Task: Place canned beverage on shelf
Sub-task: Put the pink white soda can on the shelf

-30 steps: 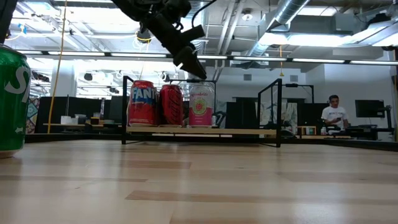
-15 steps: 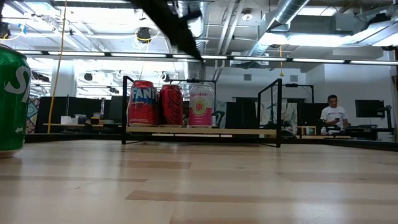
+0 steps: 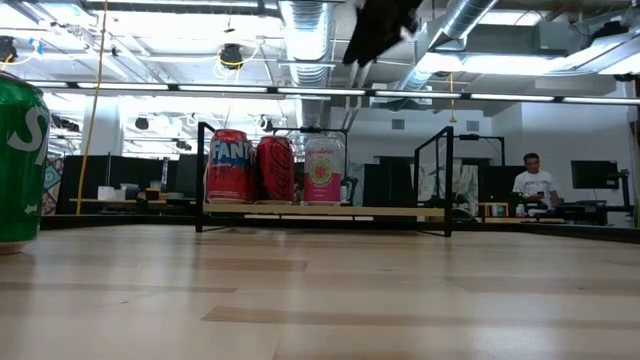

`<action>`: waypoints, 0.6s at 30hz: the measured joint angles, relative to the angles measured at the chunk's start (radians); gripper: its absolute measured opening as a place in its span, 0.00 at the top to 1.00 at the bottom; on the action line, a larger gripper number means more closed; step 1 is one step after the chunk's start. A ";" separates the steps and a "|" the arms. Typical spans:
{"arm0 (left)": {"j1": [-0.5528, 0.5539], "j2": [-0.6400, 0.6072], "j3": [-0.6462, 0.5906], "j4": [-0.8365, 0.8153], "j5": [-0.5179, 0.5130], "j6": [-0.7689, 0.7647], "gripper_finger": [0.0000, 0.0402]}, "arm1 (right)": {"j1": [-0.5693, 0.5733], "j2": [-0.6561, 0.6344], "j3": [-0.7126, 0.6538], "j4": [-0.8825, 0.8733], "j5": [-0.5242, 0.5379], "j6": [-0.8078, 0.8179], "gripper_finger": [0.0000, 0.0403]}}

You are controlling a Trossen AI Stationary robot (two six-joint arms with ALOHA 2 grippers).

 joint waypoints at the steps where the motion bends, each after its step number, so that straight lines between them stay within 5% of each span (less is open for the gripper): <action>1: -0.022 -0.034 0.000 -0.005 0.000 -0.027 0.28 | -0.016 0.000 -0.019 0.029 -0.004 0.014 0.43; 10: -0.109 -0.191 -0.035 -0.072 -0.018 -0.148 0.28 | -0.115 0.000 -0.108 0.110 -0.073 0.127 0.95; 18: -0.108 -0.200 -0.093 -0.077 -0.037 -0.162 0.28 | -0.183 -0.001 -0.223 0.283 -0.189 0.171 1.00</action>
